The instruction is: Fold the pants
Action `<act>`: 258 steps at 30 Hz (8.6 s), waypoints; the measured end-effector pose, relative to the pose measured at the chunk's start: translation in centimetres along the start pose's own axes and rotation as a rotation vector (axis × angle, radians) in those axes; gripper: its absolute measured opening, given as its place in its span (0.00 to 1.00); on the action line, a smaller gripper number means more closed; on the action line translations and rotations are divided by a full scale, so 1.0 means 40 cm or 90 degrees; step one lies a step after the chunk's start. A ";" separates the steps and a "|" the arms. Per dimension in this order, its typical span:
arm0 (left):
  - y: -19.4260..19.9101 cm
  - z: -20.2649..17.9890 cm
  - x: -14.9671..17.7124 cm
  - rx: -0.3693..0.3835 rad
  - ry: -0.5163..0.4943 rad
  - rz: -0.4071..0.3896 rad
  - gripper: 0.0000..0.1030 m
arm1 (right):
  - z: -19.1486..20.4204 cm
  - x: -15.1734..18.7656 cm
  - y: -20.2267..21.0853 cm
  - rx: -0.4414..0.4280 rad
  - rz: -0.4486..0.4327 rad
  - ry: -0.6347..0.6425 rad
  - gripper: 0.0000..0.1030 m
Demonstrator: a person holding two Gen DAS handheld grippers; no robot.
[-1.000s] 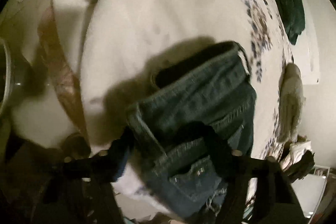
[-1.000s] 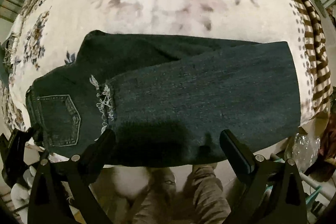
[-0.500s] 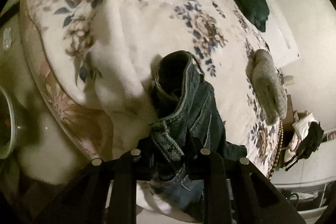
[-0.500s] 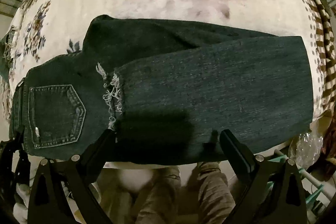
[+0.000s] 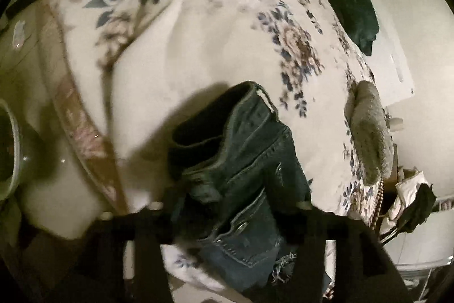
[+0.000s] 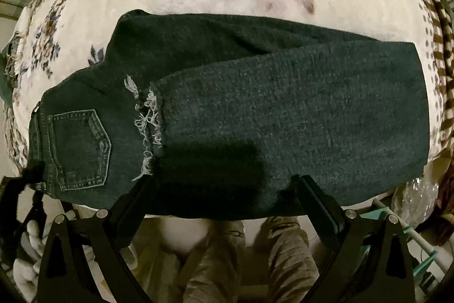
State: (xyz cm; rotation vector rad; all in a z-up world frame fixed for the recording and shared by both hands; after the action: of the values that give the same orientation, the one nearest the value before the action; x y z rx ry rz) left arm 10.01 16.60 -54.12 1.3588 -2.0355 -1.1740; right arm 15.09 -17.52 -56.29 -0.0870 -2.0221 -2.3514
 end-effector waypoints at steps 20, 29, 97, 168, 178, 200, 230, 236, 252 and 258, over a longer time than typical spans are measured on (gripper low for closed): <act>-0.128 0.069 -0.076 -0.051 0.010 0.018 0.57 | -0.006 0.003 0.000 -0.036 0.006 0.001 0.98; 0.017 -0.064 -0.015 -0.057 -0.134 -0.071 0.17 | -0.007 0.011 -0.012 -0.015 0.001 0.007 0.98; -0.131 -0.436 0.461 -0.208 -0.438 0.115 0.78 | -0.685 0.005 0.331 -0.115 -0.186 -0.099 0.13; -0.043 -0.603 0.562 -0.029 -0.397 0.208 0.21 | -0.709 0.074 0.323 -0.370 -0.206 -0.199 0.34; -0.024 -0.938 0.284 0.021 -0.399 0.137 0.21 | -0.538 -0.269 0.603 -0.376 -0.280 -0.129 0.34; -0.658 -1.186 -0.166 0.007 -0.428 0.180 0.31 | -0.357 -1.153 0.346 -0.355 -0.296 -0.163 0.35; -0.392 -1.236 -0.019 -0.162 -0.618 0.002 0.95 | -0.157 -0.947 0.599 0.181 -0.319 0.037 0.99; -0.299 -1.220 0.019 -0.153 -0.611 -0.008 0.95 | -0.143 -0.885 0.642 0.157 -0.325 0.046 0.99; 0.163 -1.213 0.174 -0.138 -0.618 -0.052 0.95 | -0.103 -0.531 1.032 0.153 -0.389 0.076 0.99; 0.388 -1.235 0.232 -0.107 -0.614 -0.091 0.95 | -0.081 -0.367 1.227 0.140 -0.426 0.094 0.99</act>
State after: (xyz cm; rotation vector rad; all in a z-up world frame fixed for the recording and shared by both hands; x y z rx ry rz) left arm 33.42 -9.52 -14.94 0.9301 -2.3383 -2.3260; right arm 32.93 -28.20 -9.34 0.8690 -2.4887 -2.3067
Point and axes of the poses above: each gripper's, at about its wrist camera, not at the fingertips, and y roughly against the way its jaws point, z to its left, x to its underside, the point moved 2 cm from there along -y, roughly the way its jaws point, and after that the axes turned 8 degrees about y, right-handed, at the moved point
